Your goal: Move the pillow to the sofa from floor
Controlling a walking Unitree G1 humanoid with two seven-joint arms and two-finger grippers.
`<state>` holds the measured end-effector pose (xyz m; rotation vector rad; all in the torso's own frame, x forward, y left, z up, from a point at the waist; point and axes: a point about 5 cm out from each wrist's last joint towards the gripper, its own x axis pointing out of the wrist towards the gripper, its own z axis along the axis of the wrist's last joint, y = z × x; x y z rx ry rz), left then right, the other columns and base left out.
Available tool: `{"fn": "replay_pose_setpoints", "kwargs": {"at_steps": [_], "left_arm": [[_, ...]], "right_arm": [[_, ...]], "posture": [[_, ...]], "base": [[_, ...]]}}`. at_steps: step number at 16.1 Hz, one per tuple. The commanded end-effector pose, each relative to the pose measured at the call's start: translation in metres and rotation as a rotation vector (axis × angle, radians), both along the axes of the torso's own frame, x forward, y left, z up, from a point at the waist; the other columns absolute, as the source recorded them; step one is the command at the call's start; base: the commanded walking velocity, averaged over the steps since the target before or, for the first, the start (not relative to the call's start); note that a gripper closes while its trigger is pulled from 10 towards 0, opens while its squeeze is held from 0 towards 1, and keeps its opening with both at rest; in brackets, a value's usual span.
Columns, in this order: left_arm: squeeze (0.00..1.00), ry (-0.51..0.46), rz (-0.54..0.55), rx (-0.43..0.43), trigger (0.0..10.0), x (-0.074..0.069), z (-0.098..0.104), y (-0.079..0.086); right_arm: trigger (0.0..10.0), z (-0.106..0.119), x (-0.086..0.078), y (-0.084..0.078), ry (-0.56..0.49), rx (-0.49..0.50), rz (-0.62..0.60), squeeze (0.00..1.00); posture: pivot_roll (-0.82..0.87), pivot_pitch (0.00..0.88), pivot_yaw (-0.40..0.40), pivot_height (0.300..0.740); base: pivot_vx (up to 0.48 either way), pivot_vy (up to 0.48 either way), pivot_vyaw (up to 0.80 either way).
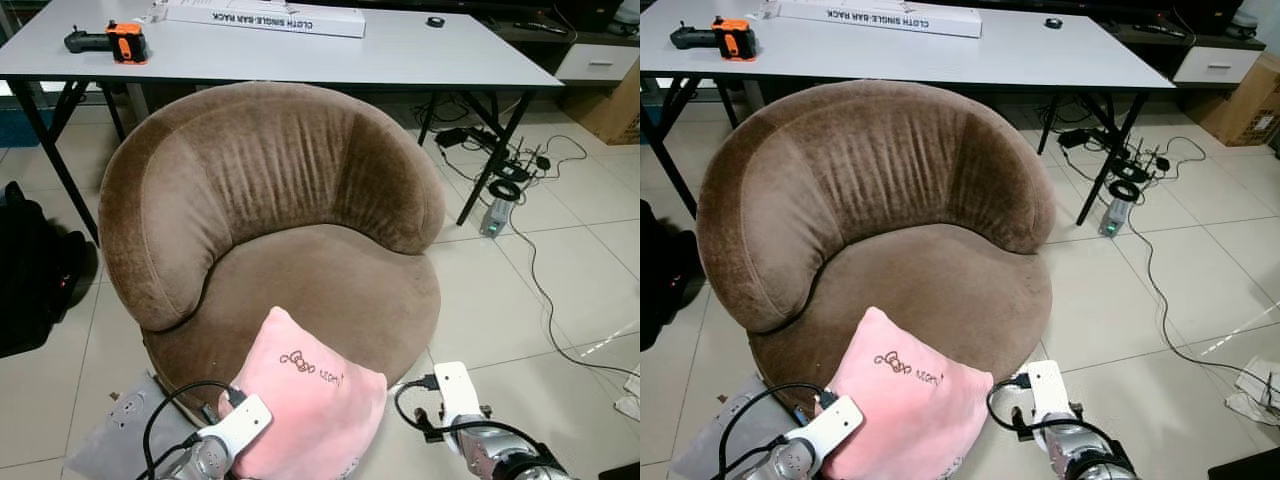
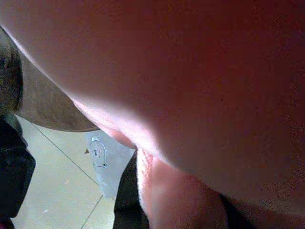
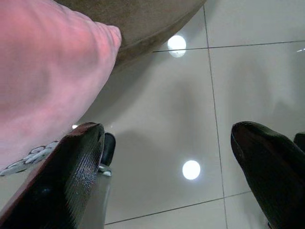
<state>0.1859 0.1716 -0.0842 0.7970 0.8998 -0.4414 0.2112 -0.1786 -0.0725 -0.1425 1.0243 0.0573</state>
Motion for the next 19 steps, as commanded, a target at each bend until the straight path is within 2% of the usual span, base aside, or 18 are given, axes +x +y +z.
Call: {"fn": "replay_pose_setpoints", "kwargs": {"at_steps": [1, 7, 9, 14, 19], "left_arm": [[0.0, 0.043, -0.03, -0.013, 10.0, -0.011, -0.006, -0.007], [0.0, 0.048, -0.004, -0.024, 10.0, -0.01, -0.005, -0.003], [0.0, 0.042, 0.039, -0.024, 10.0, -0.006, -0.003, 0.006], [0.0, 0.037, 0.122, -0.025, 10.0, 0.002, 0.003, 0.027], [0.0, 0.039, 0.121, -0.025, 10.0, 0.001, 0.003, 0.027]], "right_arm": [[10.0, 0.002, 0.003, -0.001, -0.002, -0.012, -0.001, 0.31], [10.0, 0.002, 0.004, 0.004, 0.008, -0.018, 0.028, 0.31], [10.0, 0.002, 0.005, 0.003, 0.007, -0.034, 0.022, 0.31], [10.0, 0.003, 0.006, 0.006, 0.001, 0.001, -0.003, 0.31], [10.0, 0.003, 0.006, 0.005, 0.005, -0.008, 0.0, 0.31]], "posture": [[0.01, 0.024, -0.103, 0.74], [0.01, 0.025, -0.104, 0.74], [0.01, 0.024, -0.104, 0.74], [0.01, 0.019, -0.101, 0.74], [0.02, 0.021, -0.1, 0.74]], "base": [[0.0, 0.0, 0.0], [0.0, 0.0, 0.0], [0.0, 0.0, 0.0], [0.0, 0.0, 0.0], [0.0, 0.0, 0.0]]}}
